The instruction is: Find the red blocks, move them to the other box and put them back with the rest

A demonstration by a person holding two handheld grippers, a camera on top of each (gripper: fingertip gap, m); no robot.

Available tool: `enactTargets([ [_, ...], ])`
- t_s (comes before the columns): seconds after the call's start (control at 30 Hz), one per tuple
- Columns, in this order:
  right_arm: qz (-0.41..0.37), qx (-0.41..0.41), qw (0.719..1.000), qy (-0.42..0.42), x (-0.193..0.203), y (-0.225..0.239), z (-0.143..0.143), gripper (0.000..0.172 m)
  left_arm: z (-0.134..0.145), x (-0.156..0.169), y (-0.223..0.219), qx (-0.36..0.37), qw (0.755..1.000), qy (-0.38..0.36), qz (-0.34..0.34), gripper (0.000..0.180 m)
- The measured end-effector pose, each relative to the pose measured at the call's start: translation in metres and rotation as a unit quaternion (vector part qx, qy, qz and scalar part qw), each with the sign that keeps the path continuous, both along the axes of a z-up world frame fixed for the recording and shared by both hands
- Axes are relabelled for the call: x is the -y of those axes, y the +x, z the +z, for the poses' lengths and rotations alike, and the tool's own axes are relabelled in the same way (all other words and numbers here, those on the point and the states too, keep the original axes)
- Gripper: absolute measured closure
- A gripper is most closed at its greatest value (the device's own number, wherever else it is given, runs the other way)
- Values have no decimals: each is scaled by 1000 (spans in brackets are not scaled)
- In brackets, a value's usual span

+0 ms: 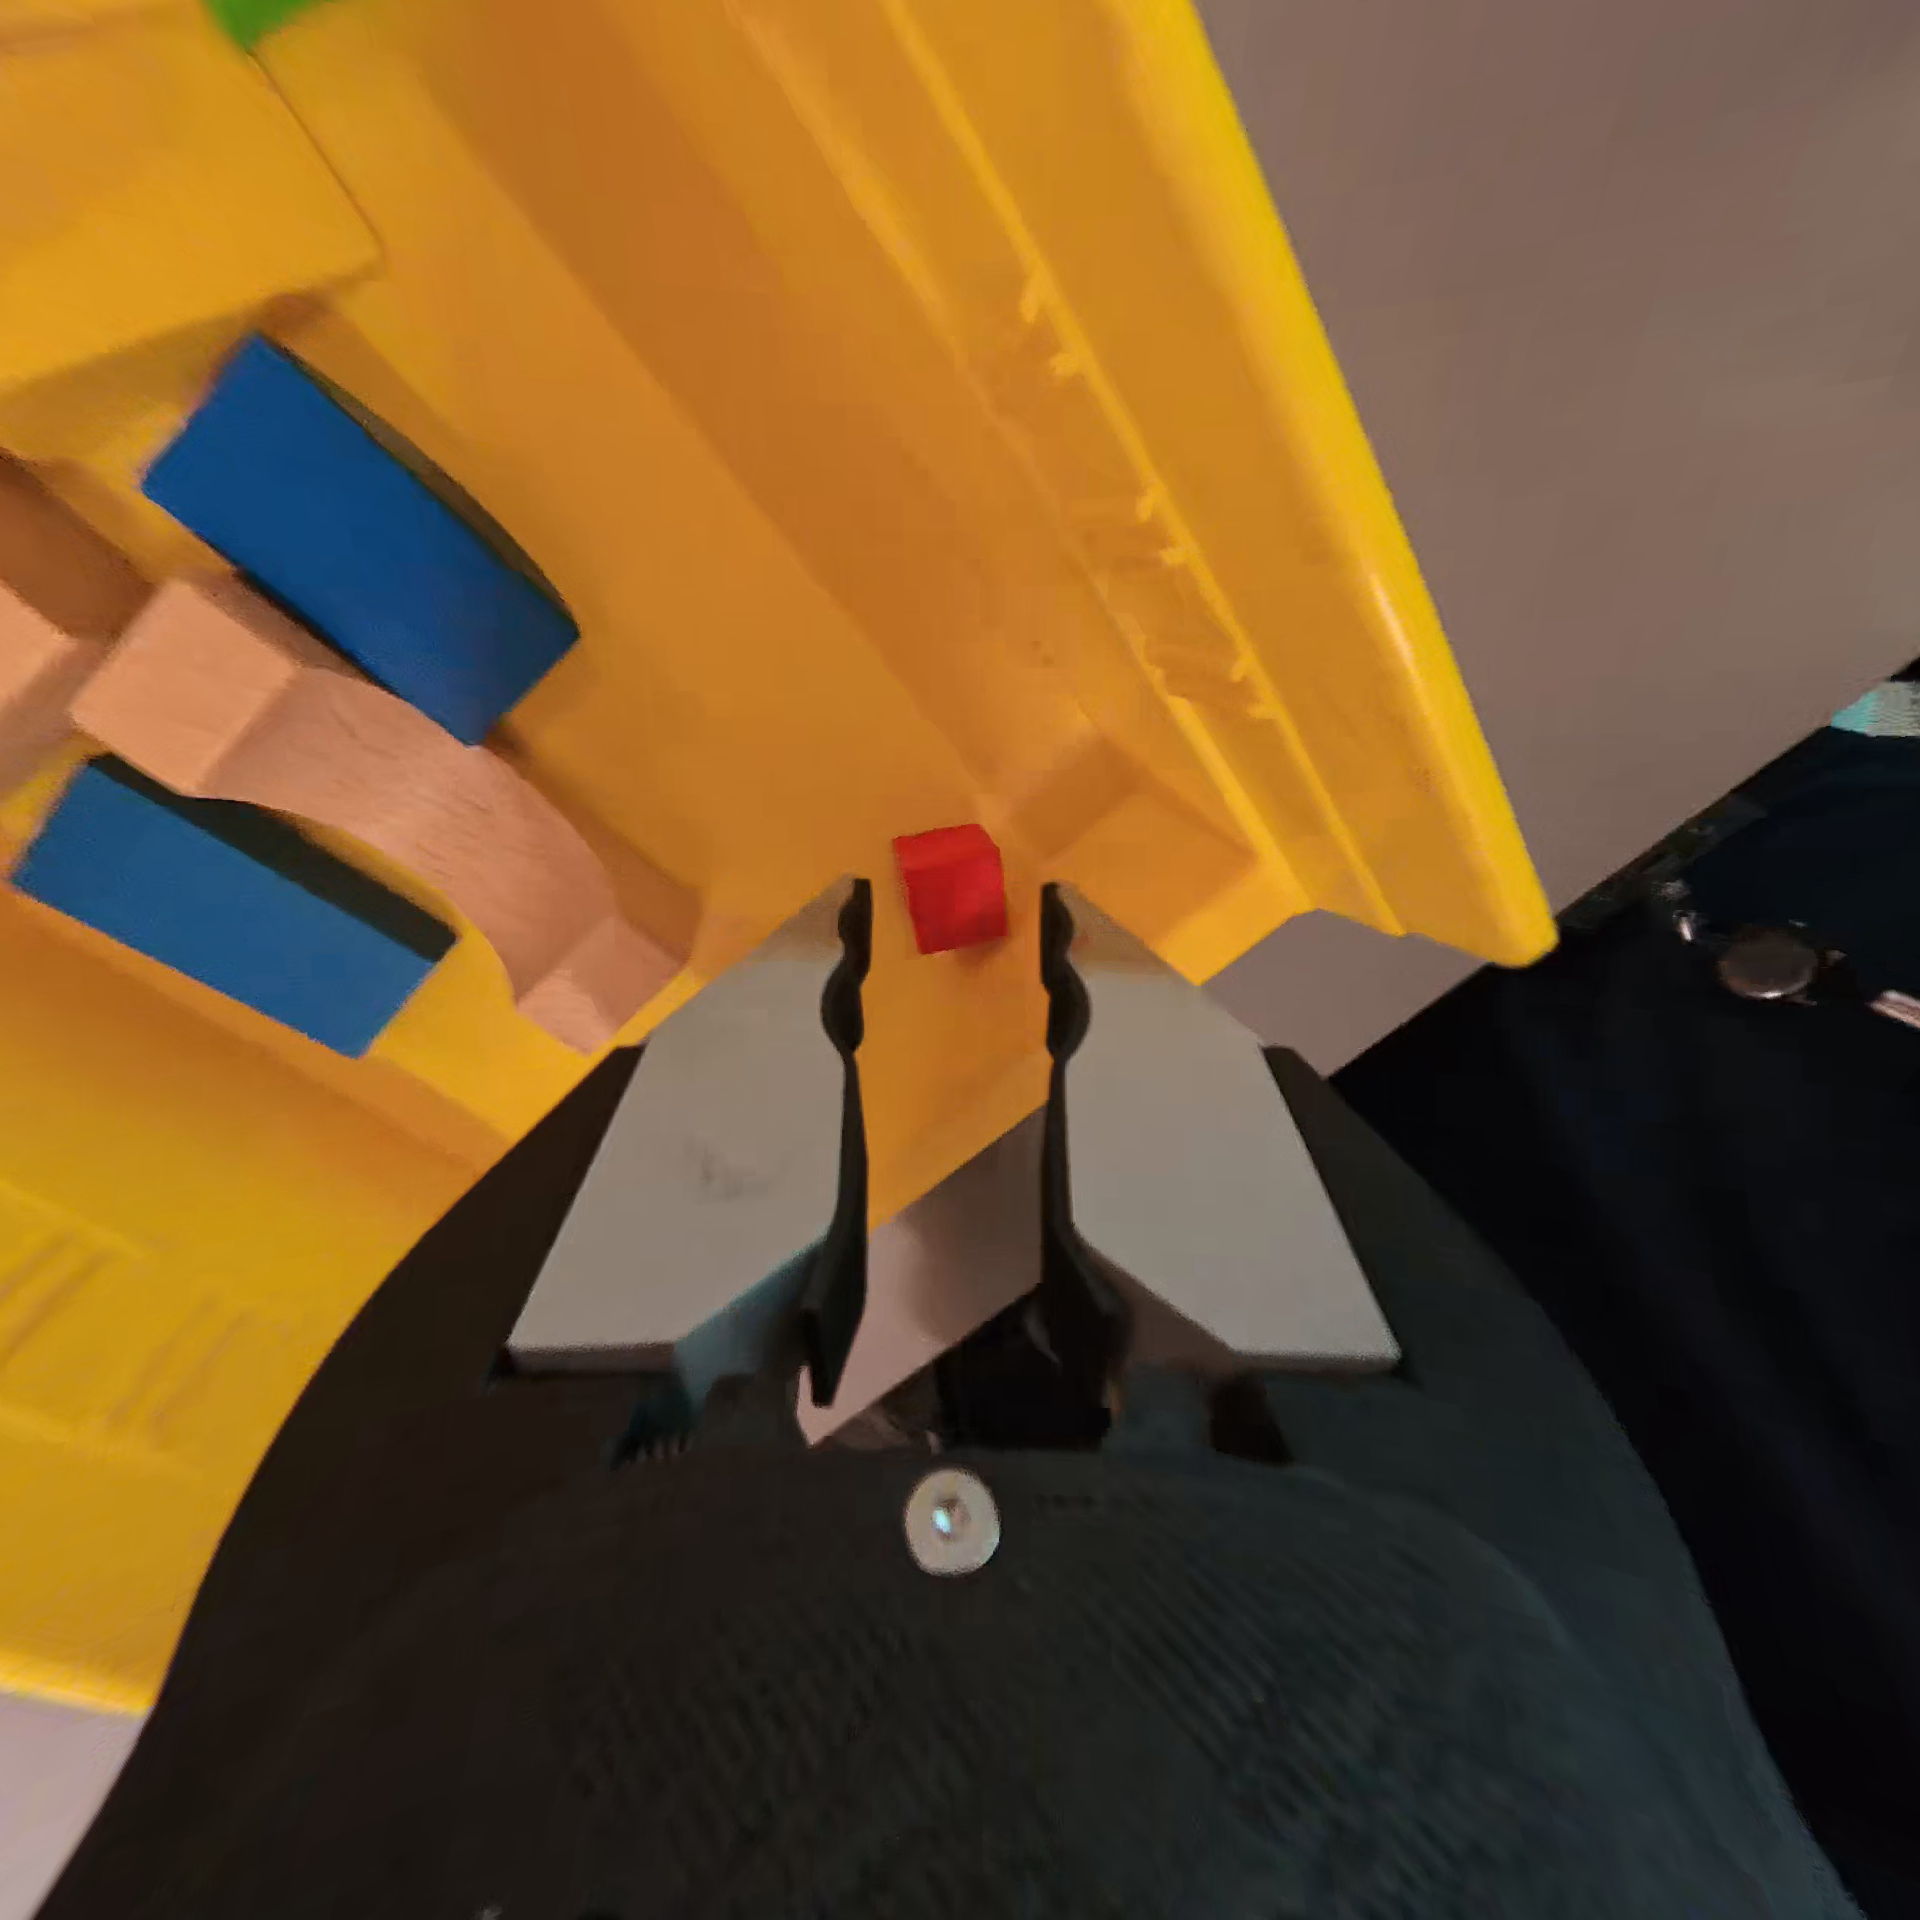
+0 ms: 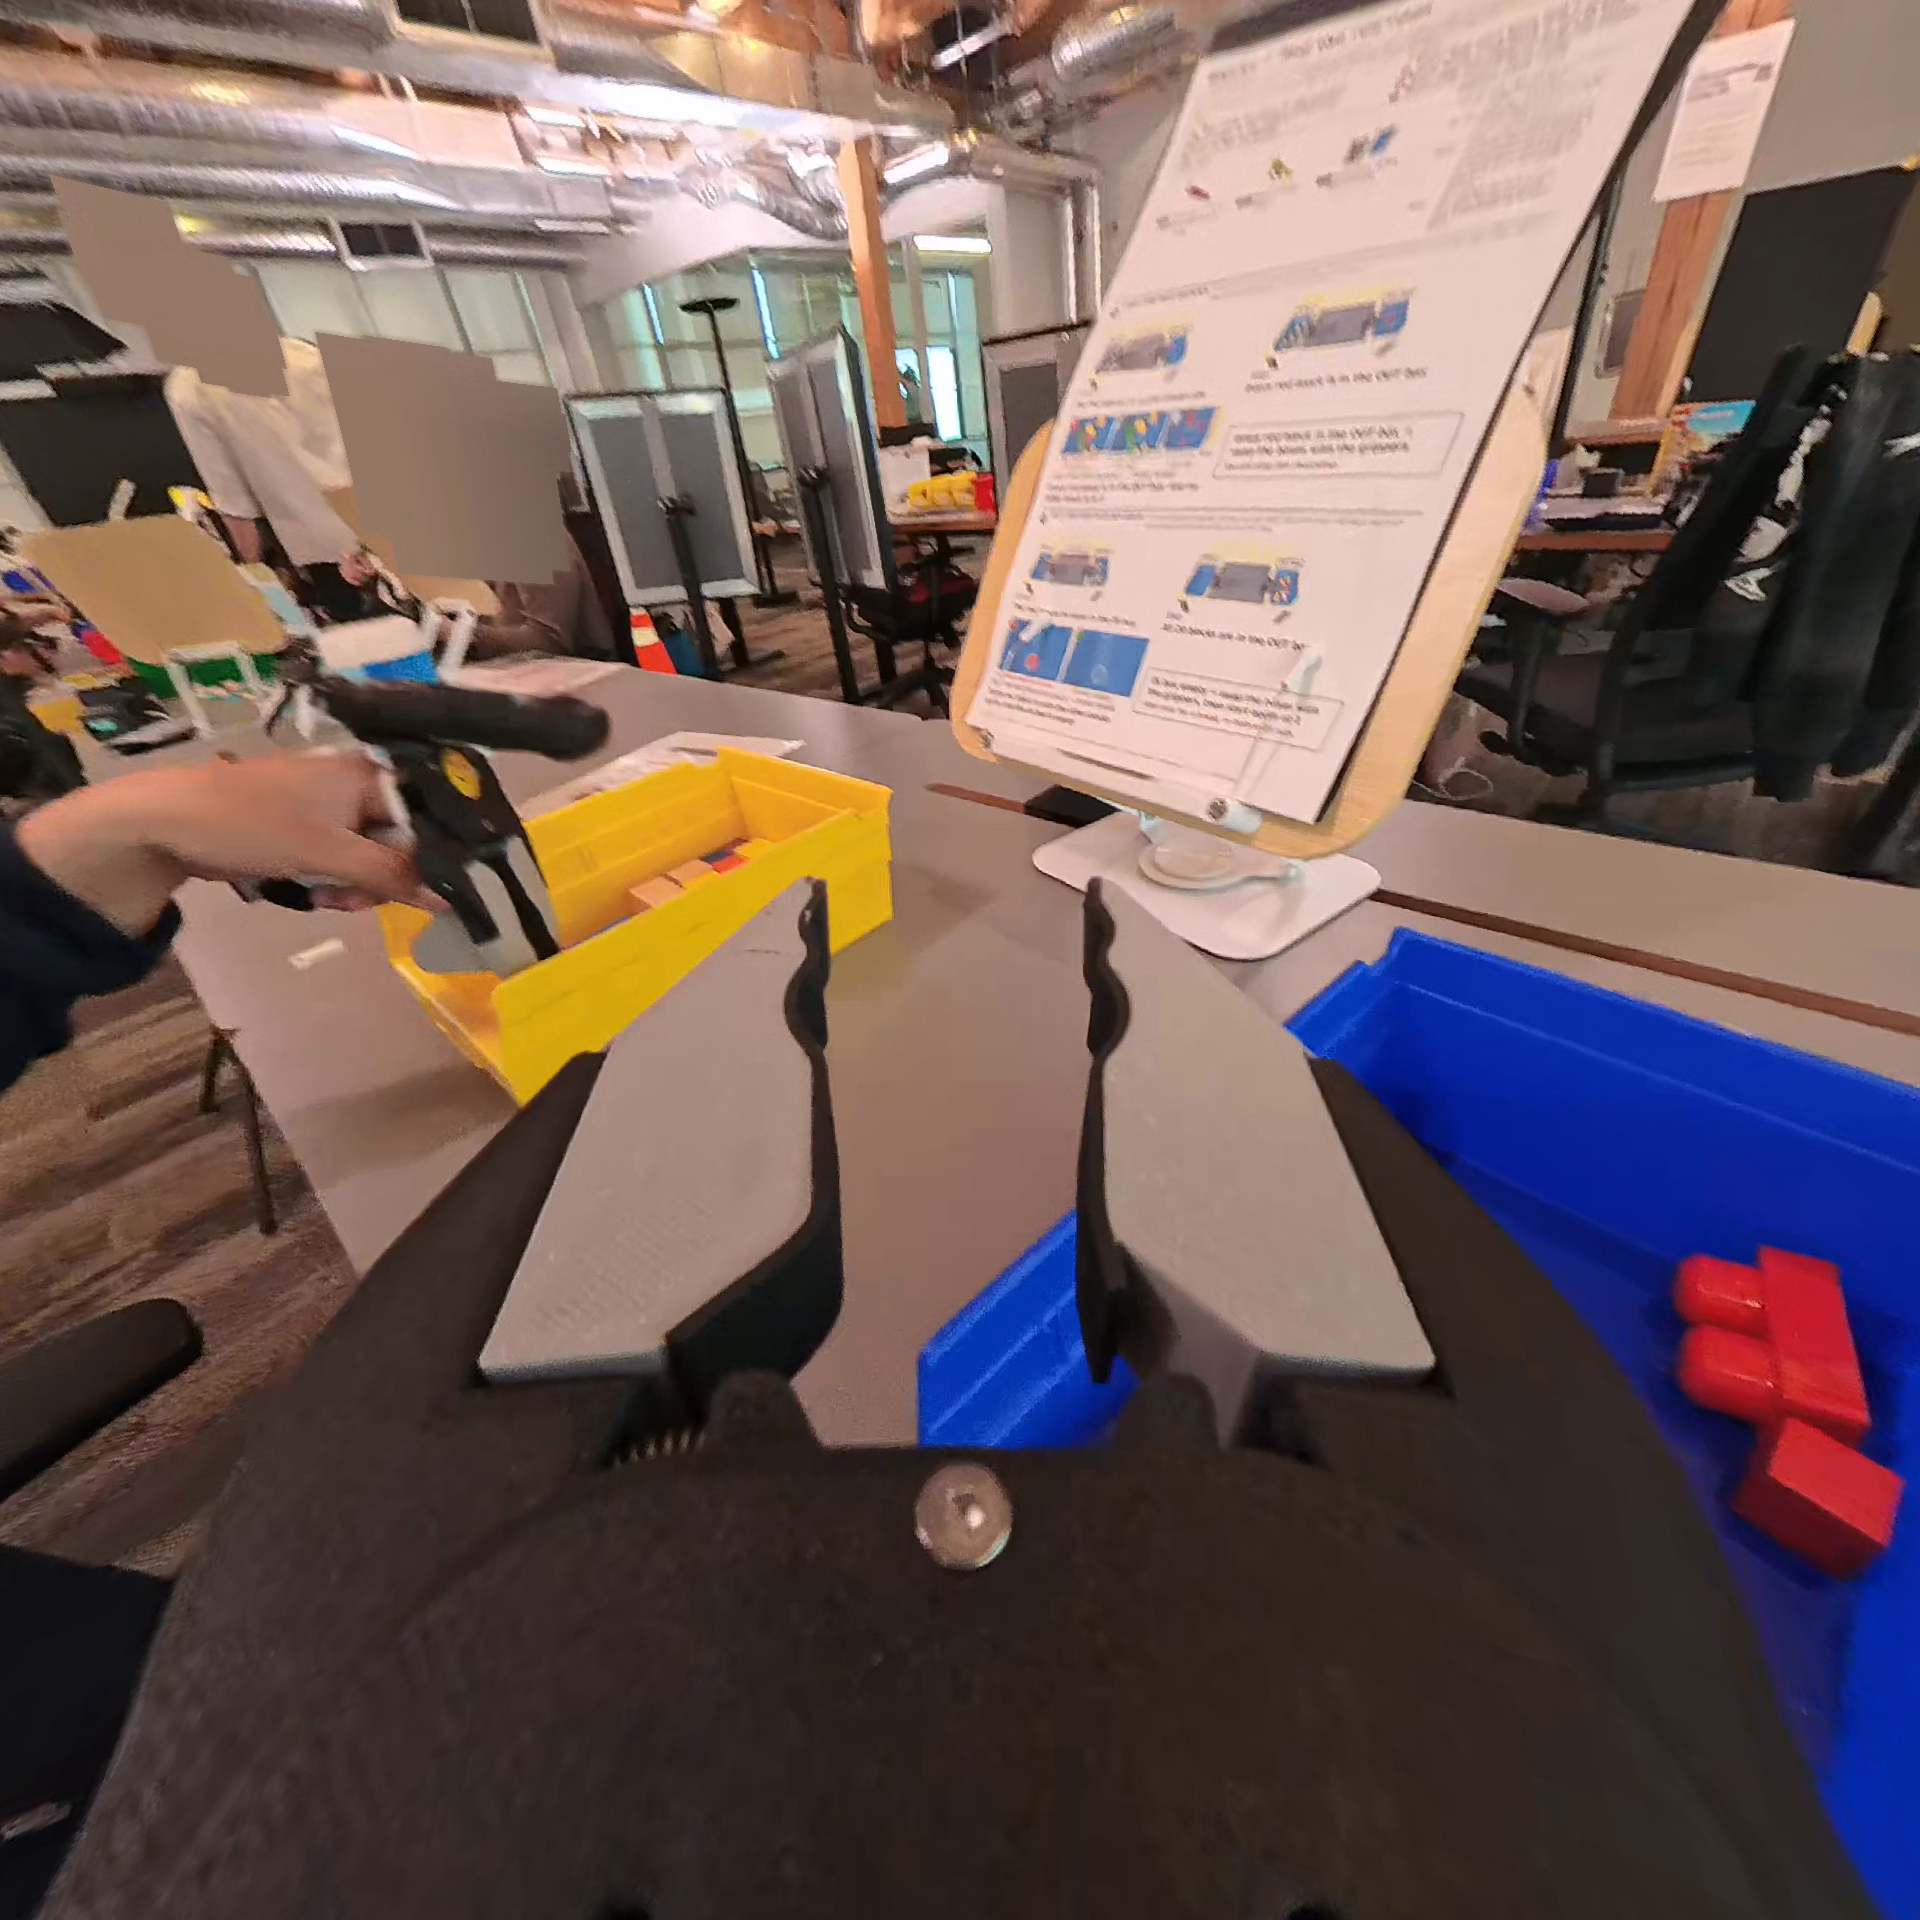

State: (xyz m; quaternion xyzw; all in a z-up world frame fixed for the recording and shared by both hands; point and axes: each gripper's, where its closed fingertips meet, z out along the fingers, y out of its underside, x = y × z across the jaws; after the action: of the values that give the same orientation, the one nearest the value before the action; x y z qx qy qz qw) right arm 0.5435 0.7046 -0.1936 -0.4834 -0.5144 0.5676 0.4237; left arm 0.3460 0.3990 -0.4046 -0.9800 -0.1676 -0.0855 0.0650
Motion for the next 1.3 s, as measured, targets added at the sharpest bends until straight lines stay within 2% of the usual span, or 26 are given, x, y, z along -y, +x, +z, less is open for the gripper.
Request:
enactTargets([
  [0.07, 9, -14, 1000, 1, 4, 5, 9, 125, -8, -2, 10, 19, 1000, -8, 19, 148],
  [0.13, 11, -24, 1000, 7, 7, 10, 15, 125, -10, -2, 5, -11, 999, -9, 38, 153],
  [0.23, 19, -38, 999, 13, 12, 17, 25, 125, -11, 3, 6, -26, 998, -15, 59, 139],
  [0.3, 30, -53, 998, 13, 17, 24, 33, 125, -14, 9, 1, -52, 996, -24, 70, 136],
  [0.43, 37, -78, 996, 16, 23, 38, 47, 125, -21, 3, 11, -14, 996, -9, 88, 155],
  [0.53, 40, -99, 994, 14, 25, 51, 58, 126, -26, 5, 9, -16, 996, -33, 87, 153],
  [0.6, 37, -112, 993, 18, 26, 60, 64, 126, -27, 6, 10, -26, 996, -51, 69, 161],
  [0.7, 28, -133, 990, 24, 25, 72, 72, 128, -15, 8, 2, -78, 994, -51, 52, 161],
  [0.8, 25, -129, 991, 14, 21, 75, 70, 129, 28, -6, -13, -174, 983, 20, 47, 161],
  [0.87, 39, -118, 992, -2, 23, 72, 66, 129, 66, -23, -11, -254, 962, 98, 14, 162],
  [0.97, 88, -100, 991, -23, 41, 62, 59, 129, 118, -60, 32, -341, 903, 241, -103, 162],
  [1.03, 134, -70, 988, -33, 63, 49, 47, 129, 146, -78, 70, -430, 828, 306, -187, 162],
  [1.13, 226, 1, 973, -48, 108, 30, 18, 126, 180, -93, 121, -560, 708, 347, -254, 161],
  [1.17, 255, 23, 965, -54, 124, 26, 8, 125, 184, -97, 137, -577, 686, 352, -268, 161],
  [1.2, 279, 37, 958, -61, 138, 22, 1, 124, 182, -101, 152, -575, 680, 355, -284, 161],
  [1.3, 323, 57, 941, -80, 170, 16, -11, 125, 174, -113, 184, -547, 683, 366, -315, 161],
])
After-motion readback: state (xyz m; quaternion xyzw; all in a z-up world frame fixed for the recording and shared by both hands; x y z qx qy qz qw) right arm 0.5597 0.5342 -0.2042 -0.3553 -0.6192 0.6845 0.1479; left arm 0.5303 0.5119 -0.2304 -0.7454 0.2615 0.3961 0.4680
